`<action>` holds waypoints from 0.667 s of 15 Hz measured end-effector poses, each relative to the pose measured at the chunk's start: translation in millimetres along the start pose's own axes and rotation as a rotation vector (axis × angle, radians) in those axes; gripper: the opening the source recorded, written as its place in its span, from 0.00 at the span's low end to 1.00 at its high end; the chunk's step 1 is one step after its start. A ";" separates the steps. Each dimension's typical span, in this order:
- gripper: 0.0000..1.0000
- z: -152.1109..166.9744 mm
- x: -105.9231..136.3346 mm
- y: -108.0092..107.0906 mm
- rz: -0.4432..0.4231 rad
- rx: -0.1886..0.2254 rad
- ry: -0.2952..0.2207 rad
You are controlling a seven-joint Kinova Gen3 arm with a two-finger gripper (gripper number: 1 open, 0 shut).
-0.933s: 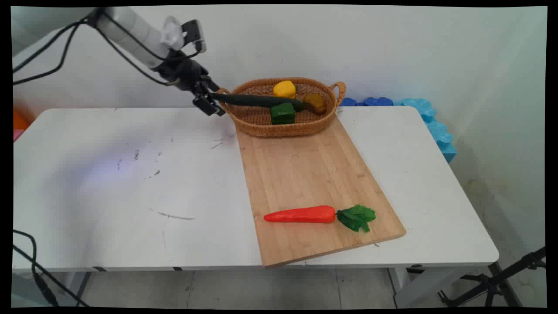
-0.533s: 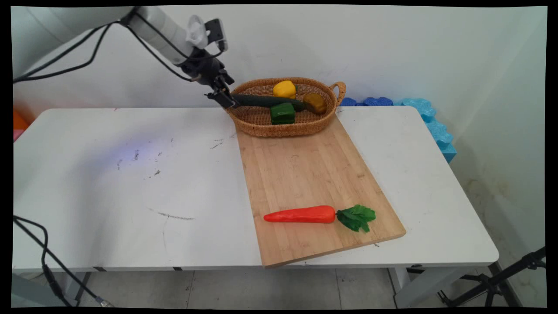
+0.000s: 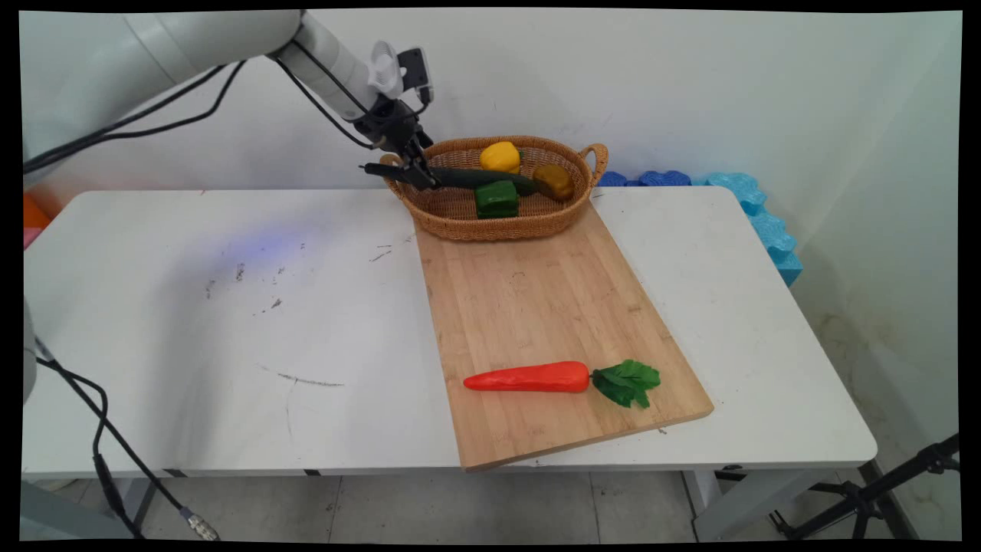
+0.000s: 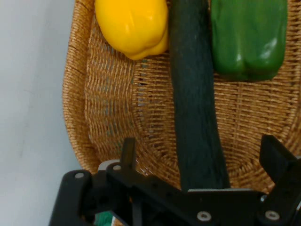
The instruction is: Pick up the cucumber from the vegetable basket
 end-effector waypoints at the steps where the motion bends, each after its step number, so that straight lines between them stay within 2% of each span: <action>1: 1.00 4.8 0.9 -0.4 0.005 0.002 -0.004; 10: 1.00 34.4 8.0 -0.1 0.042 0.013 -0.027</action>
